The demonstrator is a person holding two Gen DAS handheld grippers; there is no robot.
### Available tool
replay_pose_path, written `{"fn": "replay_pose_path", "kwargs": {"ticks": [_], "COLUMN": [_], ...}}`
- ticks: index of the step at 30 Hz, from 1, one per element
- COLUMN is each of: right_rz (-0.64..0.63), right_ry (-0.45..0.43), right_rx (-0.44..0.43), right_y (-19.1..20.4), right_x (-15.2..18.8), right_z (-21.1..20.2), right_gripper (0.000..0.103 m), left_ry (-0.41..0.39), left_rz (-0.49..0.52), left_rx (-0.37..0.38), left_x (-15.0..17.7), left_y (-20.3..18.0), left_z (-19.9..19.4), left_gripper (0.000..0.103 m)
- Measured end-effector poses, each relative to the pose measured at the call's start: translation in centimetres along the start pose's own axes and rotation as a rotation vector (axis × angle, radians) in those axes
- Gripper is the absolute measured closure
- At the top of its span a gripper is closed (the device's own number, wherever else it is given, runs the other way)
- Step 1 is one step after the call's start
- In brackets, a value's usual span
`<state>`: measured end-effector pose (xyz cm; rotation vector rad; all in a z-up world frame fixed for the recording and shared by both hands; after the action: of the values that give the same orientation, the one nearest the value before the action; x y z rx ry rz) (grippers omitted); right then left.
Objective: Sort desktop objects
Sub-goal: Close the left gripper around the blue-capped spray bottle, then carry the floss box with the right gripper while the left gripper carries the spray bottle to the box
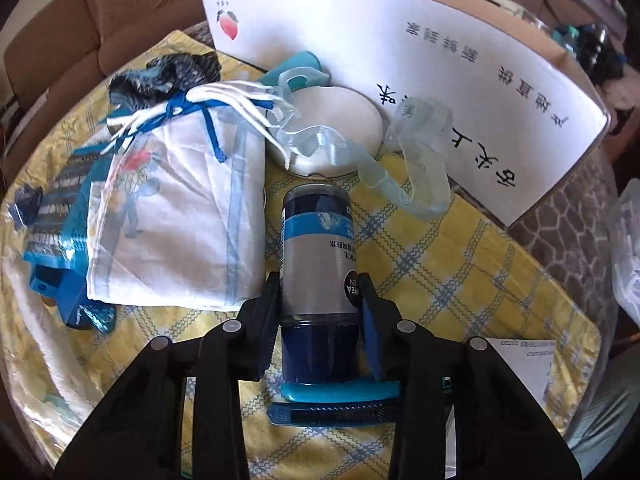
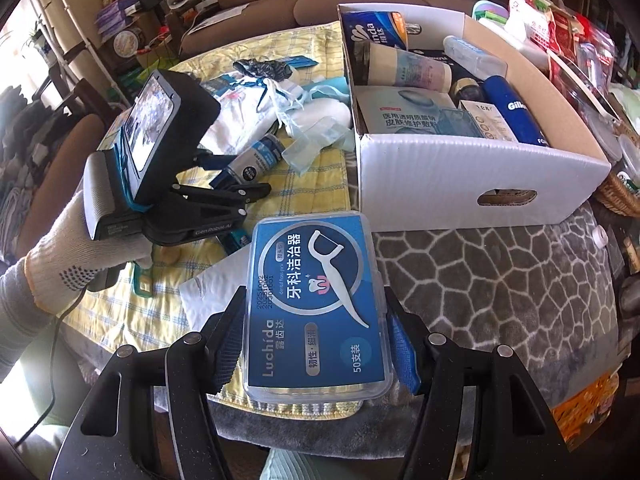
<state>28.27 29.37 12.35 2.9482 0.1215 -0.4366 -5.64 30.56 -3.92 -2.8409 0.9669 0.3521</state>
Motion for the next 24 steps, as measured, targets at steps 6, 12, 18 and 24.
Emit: {"fn": "replay_pose_path", "kwargs": {"ticks": [6, 12, 18, 24], "right_rz": [-0.018, -0.052, -0.024, 0.04], "right_ry": [-0.046, -0.082, -0.102, -0.132], "right_rx": [-0.028, 0.021, 0.076, 0.071], "right_y": [0.6, 0.3, -3.1, -7.6], "right_x": [-1.5, -4.1, -8.5, -15.0], "right_z": [-2.9, -6.0, -8.1, -9.3], "right_gripper": [0.039, 0.039, 0.039, 0.039], "left_ry": [-0.022, -0.071, -0.151, -0.22], "left_rz": [-0.139, -0.176, -0.188, -0.157], "left_rx": [0.224, 0.355, 0.492, 0.512], "left_x": [0.9, -0.1, -4.0, -10.9], "left_y": [2.1, 2.6, 2.7, 2.0], "left_z": [-2.0, -5.5, -10.7, -15.1], "left_gripper": [0.07, 0.07, 0.07, 0.07]}}
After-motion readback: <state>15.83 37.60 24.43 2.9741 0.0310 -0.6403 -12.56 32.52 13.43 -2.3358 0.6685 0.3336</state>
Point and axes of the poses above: each gripper's, at about its wrist camera, not at the fingertips, and z roughly the way its jaws point, y to its left, x to its underside, the point moved 7 cm from there along z, roughly the way its jaws point, and after that the axes turned 11 degrees about y, right-handed, at the moved point
